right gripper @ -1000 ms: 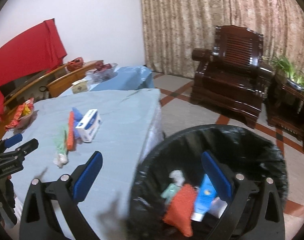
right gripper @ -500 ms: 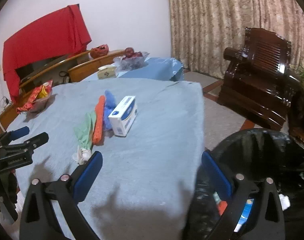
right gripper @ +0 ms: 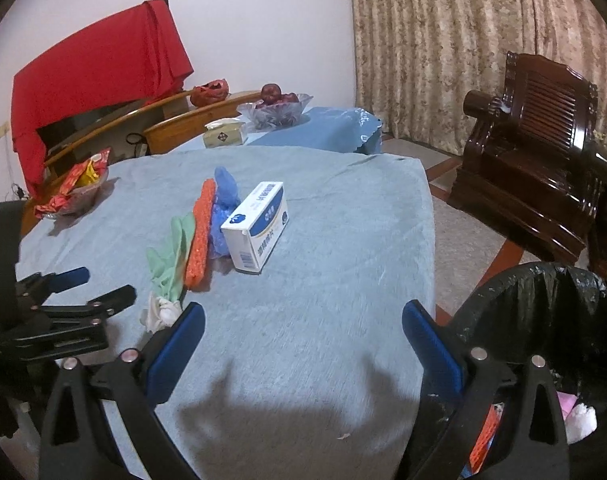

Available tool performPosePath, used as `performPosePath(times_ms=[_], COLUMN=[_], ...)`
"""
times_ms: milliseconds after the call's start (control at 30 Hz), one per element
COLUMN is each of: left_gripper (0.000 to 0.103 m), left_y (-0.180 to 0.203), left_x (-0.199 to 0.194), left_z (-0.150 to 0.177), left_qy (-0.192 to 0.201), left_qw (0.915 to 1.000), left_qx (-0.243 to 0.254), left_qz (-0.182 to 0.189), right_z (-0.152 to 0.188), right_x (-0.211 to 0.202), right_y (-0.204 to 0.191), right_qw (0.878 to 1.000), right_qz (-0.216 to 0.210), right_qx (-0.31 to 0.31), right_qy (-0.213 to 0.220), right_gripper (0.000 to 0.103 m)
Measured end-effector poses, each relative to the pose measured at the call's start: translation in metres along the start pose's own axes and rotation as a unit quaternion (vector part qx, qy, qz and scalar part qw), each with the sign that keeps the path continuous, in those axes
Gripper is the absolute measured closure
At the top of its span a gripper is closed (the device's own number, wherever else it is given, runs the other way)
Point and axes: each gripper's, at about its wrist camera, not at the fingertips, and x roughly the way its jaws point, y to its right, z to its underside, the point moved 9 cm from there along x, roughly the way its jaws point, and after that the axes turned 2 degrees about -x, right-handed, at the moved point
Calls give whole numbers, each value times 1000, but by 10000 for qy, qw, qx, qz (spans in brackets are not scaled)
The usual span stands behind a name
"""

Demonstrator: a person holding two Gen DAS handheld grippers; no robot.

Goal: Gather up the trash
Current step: 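Move both tools back over the table toward the glove and mesh sleeve, then grasp the white tissue and green glove together with the left gripper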

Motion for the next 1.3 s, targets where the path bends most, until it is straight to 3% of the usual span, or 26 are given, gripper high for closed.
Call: performPosePath(times_ms=[167, 367, 433, 500, 600, 833, 1067, 1233, 1300], left_gripper=[10, 25, 36, 65, 74, 77, 93, 92, 85], left_y=[13, 26, 32, 40, 44, 17, -18, -24, -24], left_x=[18, 37, 40, 40, 36, 18, -2, 6, 12], left_z=[3, 7, 8, 8, 10, 9, -7, 3, 11], left_qy=[-170, -371, -414, -451, -439, -262, 6, -240, -403], left_qw=[9998, 9987, 9974, 9946, 9934, 9937, 9955, 9950, 9942], left_qx=[35, -26, -59, -112, -155, -490, -618, -611, -619], left_qz=[96, 362, 594, 926, 1044, 976, 721, 753, 784], right_z=[2, 1, 1, 0, 0, -6, -10, -11, -9], right_x=[2, 3, 4, 5, 6, 8, 18, 27, 28], right_y=[4, 4, 3, 2, 1, -9, -26, -41, -45], right_qw=[10000, 10000, 10000, 10000, 9999, 9999, 9996, 9994, 9992], right_qz=[-2, 2, 5, 12, 15, -51, -179, -257, -271], right_qx=[11, -32, -40, -63, -88, -149, -193, -223, -247], right_qy=[-53, -65, -68, -75, -82, -45, -50, -93, -124], right_gripper=[6, 6, 6, 6, 6, 7, 8, 8, 8])
